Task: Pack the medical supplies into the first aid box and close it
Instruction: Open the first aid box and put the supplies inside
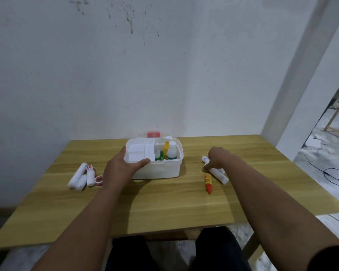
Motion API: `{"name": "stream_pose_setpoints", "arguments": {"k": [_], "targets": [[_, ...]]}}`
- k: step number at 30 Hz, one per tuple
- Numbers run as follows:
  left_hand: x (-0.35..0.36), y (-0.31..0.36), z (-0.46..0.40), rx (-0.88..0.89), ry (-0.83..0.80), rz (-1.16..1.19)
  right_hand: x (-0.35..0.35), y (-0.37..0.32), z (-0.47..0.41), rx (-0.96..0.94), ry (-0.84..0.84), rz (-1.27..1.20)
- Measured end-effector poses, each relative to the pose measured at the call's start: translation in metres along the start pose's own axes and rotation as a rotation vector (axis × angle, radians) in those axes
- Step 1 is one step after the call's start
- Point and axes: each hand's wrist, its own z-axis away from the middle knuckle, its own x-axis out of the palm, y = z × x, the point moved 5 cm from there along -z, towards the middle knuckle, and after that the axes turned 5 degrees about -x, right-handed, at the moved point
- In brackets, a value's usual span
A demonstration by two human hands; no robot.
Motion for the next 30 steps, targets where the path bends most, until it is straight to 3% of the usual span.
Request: {"name": "stream_pose_setpoints", "arguments": {"k": [10, 16, 20, 30], "targets": [[0.001, 0.002, 0.001, 0.013, 0.019, 0.016, -0.006, -0.007, -0.005, -0.087, 0.132, -0.137], [0.000, -0.001, -0.001, 0.004, 0.004, 0.001, -0.059, -0.038, 0.003, -0.183, 0.421, -0.519], [0.001, -0.002, -0.002, 0.007, 0.000, -0.014, -0.082, -0.067, 0.010, -0.269, 0.469, -0.762], [0.001, 0.000, 0.000, 0.007, -0.020, -0.005, -0.068, -0.105, 0.031, -0.397, 0.521, -0.803]]}}
